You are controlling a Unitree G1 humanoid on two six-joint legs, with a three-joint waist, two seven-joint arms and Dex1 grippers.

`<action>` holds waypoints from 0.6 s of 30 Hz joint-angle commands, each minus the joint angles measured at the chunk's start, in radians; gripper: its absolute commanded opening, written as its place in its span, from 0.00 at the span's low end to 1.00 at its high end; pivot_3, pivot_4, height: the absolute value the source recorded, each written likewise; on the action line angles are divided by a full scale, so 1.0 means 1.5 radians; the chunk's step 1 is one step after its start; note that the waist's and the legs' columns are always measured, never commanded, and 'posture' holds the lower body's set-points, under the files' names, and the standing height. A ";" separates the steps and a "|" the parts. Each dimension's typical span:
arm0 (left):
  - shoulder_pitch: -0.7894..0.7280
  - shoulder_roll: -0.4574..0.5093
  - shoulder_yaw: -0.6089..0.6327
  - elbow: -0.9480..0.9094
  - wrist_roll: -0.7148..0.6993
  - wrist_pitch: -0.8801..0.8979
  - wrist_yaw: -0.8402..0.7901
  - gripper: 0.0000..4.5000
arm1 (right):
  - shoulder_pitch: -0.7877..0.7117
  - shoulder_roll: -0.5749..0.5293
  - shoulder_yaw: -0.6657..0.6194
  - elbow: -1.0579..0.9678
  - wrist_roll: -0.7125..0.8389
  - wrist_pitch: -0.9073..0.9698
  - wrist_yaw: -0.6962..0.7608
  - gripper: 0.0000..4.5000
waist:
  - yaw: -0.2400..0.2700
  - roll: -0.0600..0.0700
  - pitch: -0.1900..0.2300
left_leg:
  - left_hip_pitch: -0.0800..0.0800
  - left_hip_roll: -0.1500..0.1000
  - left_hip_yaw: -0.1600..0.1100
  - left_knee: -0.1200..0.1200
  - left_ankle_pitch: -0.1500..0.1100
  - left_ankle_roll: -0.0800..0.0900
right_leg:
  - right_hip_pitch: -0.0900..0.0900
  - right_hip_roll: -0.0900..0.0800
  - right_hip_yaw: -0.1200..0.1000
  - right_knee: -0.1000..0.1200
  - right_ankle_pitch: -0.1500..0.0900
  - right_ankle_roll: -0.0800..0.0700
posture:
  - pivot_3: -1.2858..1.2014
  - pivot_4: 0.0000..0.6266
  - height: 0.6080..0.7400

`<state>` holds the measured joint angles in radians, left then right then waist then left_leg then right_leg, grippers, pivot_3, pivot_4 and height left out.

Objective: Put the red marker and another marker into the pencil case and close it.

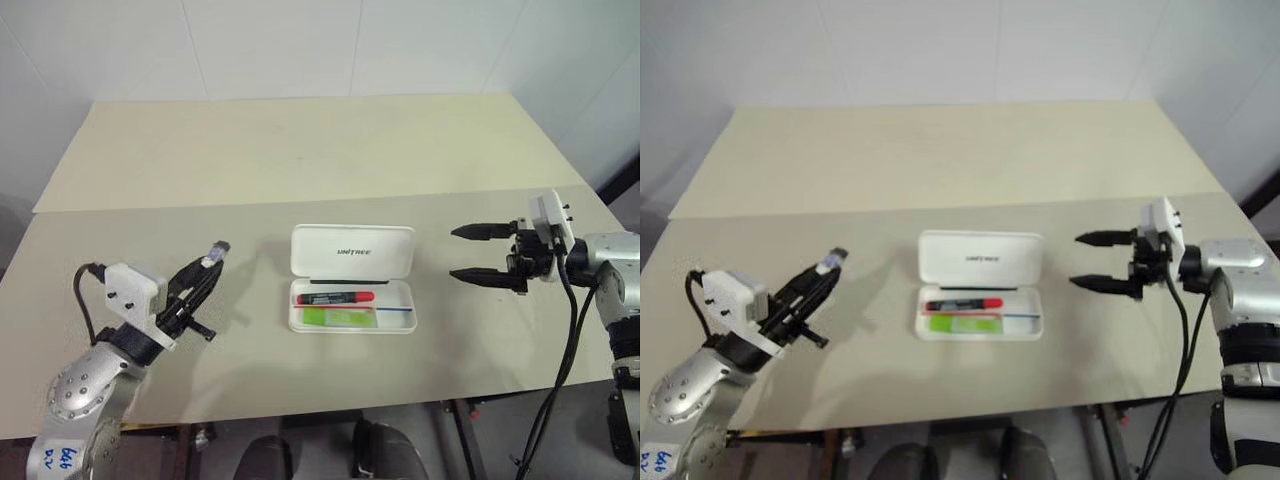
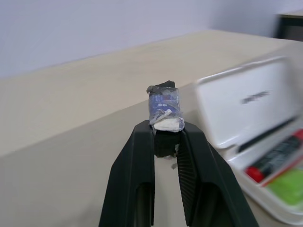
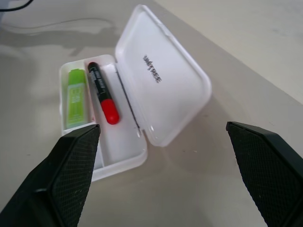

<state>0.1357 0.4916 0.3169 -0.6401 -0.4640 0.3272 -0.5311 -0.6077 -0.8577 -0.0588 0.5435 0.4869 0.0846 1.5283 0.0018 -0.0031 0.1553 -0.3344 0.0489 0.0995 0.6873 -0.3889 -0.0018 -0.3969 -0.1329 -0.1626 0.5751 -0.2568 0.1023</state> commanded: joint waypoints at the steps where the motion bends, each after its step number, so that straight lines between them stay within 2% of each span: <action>1: -0.026 0.022 -0.024 0.005 -0.019 -0.025 -0.054 0.08 | 0.018 -0.017 -0.045 -0.032 0.004 -0.006 -0.008 1.00 | 0.001 0.000 0.000 | 0.000 0.000 0.000 0.000 0.000 0.000 | 0.000 0.000 0.000 0.000 0.000 0.000 | 0.52 0.24 1.00; 8: -0.109 0.061 -0.102 0.046 -0.025 -0.029 -0.156 0.08 | 0.066 -0.021 -0.084 -0.093 0.009 0.021 -0.043 1.00 | 0.001 0.000 0.000 | 0.000 0.000 0.000 0.000 0.000 0.000 | 0.000 0.000 0.001 0.000 0.000 0.000 | 0.52 0.24 1.00; 18: -0.218 0.041 -0.262 0.160 0.044 -0.058 -0.233 0.08 | 0.142 -0.045 -0.142 -0.186 0.026 0.070 -0.079 1.00 | 0.013 0.001 0.000 | 0.000 0.000 0.001 0.000 0.000 0.000 | 0.000 0.001 0.000 0.000 0.000 0.000 | 0.52 0.24 1.00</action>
<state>-0.1725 0.5601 -0.0410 -0.4082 -0.4197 0.2701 -0.8594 -0.4030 -0.8962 -0.2211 0.3105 0.5008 0.1767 1.4216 0.0219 -0.0021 0.1555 -0.3340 0.0486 0.1004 0.6873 -0.3886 -0.0023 -0.3965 -0.1317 -0.1617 0.5749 -0.2565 0.1028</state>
